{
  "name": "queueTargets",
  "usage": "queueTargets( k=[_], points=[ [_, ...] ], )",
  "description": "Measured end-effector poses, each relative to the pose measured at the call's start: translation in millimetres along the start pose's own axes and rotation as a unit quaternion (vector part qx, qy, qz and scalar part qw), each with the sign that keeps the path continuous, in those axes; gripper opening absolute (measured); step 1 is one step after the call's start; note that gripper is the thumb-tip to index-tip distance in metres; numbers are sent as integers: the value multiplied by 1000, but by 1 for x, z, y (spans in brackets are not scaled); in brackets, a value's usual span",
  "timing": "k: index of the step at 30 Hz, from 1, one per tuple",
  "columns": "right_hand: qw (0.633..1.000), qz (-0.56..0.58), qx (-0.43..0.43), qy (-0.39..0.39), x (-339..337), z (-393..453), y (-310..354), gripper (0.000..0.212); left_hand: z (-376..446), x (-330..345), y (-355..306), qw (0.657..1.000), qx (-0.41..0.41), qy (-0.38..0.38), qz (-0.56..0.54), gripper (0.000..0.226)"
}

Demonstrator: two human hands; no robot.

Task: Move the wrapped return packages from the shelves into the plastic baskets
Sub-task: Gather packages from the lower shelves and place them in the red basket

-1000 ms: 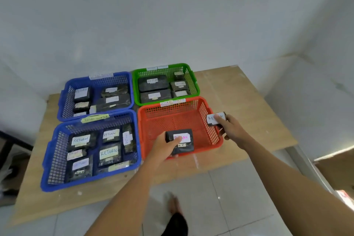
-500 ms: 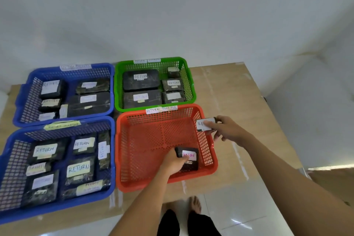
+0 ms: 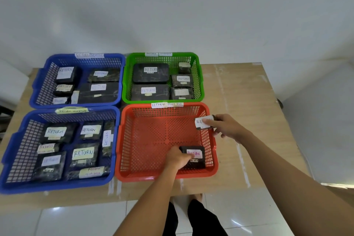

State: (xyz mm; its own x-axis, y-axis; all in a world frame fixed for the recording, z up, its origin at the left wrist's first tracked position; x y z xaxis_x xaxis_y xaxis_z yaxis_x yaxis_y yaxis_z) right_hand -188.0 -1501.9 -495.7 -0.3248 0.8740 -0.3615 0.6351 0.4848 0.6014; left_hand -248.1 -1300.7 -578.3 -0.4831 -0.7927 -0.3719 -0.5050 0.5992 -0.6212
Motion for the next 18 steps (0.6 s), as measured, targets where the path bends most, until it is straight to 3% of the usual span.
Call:
queueTargets(
  k=[4,7,14,16,18],
  points=[
    [1000,-16,1,3,1,-1,2,35,-6,-10,-3,996,-24,-86,16,55],
    [1000,-10,-7,-4,2,2,6,36,-9,-13,-4,994,-34,-94,34,59],
    [992,-126,-21,1,28,18,52,33,-4,-32,11,999,-20,-38,-12,36],
    [984,-178,-22,5,40,27,62,35,-2,-40,18,998,-13,-48,-33,39],
    [968,-248,-27,23,52,36,67,45,-3,-51,24,995,-3,-69,-68,20]
  ],
)
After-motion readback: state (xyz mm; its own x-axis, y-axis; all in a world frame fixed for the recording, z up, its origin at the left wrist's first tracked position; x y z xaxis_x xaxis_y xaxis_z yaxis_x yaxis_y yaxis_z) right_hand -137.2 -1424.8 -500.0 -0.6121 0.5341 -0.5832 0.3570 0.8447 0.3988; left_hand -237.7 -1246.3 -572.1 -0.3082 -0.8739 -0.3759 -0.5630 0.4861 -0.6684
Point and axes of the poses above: each hand's wrist, its own z-axis towards the middle knuckle, its own x-axis out of the palm, y = z × x, the point moved 3 cm from there along z, towards the middle knuckle, and after that the axes turned 8 degrees about x, right-handed, at the moved point
